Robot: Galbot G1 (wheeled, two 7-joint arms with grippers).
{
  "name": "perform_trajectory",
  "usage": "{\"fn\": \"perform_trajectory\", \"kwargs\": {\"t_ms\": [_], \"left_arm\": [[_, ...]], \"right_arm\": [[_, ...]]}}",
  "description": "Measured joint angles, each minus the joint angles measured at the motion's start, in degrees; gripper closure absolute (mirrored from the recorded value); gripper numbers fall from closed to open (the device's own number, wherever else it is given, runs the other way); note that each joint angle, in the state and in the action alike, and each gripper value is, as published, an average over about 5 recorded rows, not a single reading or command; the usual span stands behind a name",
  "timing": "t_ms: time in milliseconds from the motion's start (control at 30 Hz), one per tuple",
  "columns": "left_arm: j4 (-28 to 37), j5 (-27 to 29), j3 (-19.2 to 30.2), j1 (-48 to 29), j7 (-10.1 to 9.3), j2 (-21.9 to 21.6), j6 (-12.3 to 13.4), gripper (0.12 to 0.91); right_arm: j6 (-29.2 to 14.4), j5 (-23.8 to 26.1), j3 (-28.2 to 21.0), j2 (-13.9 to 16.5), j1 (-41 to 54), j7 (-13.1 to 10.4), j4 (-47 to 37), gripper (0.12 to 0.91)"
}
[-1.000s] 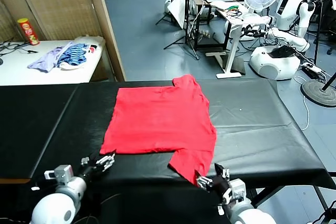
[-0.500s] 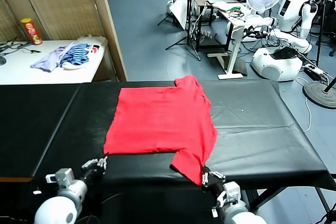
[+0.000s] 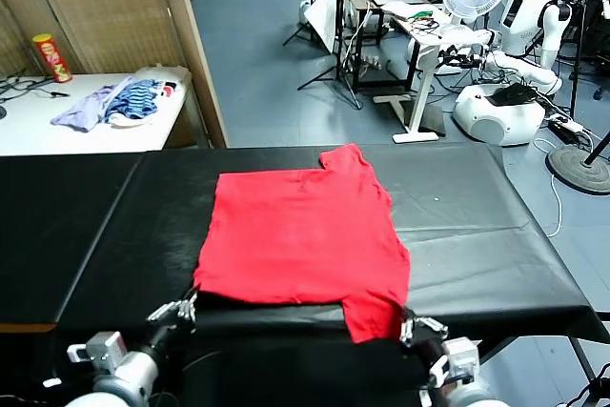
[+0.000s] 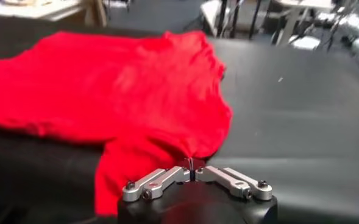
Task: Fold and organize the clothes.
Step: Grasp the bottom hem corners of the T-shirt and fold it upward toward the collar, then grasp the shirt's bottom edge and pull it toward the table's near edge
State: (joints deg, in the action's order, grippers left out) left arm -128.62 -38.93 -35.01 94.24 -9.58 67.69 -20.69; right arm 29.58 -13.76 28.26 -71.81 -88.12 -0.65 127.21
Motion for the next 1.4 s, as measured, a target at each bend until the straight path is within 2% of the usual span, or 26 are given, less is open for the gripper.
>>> {"fn": "perform_trajectory", "kwargs": {"t_ms": [267, 600, 700, 833, 933, 1000, 1133, 1200, 1267, 1333, 1400], "left_arm": [[6.4, 5.8, 2.0, -7.8, 0.11, 1.1, 1.3, 0.905], [15.3, 11.7, 3.8, -14.8, 0.08, 1.5, 2.2, 0.905], [17.6, 13.7, 4.3, -16.3, 0.13, 1.8, 2.3, 0.905], [19.1, 14.7, 4.6, -17.3, 0.21, 2.1, 2.1, 0.898], [18.9, 14.8, 4.4, -16.9, 0.27, 1.9, 1.9, 0.81], [18.4, 14.8, 4.0, -16.3, 0.29, 1.7, 1.8, 0.696], [16.5, 14.5, 3.6, -14.5, 0.39, 1.3, 1.6, 0.478], [15.7, 14.2, 3.6, -13.5, 0.57, 1.2, 1.5, 0.367], [15.2, 13.6, 3.6, -12.6, 0.91, 1.2, 1.2, 0.293], [15.1, 12.8, 3.6, -12.1, 1.27, 1.3, 0.8, 0.246], [15.2, 11.3, 3.6, -11.8, 1.49, 1.4, 0.1, 0.236]], "right_arm": [[-2.7, -0.3, -3.2, 2.2, 11.8, 0.3, -10.1, 0.903], [-6.3, 1.0, -7.7, 1.3, 22.9, 2.2, -23.1, 0.889], [-6.9, 0.0, -8.3, 0.9, 24.5, 3.2, -25.3, 0.791], [-6.6, -0.5, -7.9, 1.7, 24.0, 4.8, -24.7, 0.575], [-6.0, -0.2, -6.9, 3.0, 22.0, 5.5, -22.0, 0.409], [-5.7, -0.1, -6.1, 3.7, 20.2, 5.6, -19.8, 0.317], [-5.6, 0.1, -4.5, 4.7, 16.4, 5.5, -16.5, 0.236], [-5.8, 0.4, -4.0, 4.7, 14.6, 5.5, -15.8, 0.234], [-6.1, 0.9, -3.8, 4.6, 13.2, 5.5, -15.6, 0.239], [-6.2, 1.3, -3.7, 4.4, 12.3, 5.4, -15.6, 0.295], [-6.3, 1.6, -3.7, 4.0, 11.8, 5.4, -15.7, 0.378]]}}
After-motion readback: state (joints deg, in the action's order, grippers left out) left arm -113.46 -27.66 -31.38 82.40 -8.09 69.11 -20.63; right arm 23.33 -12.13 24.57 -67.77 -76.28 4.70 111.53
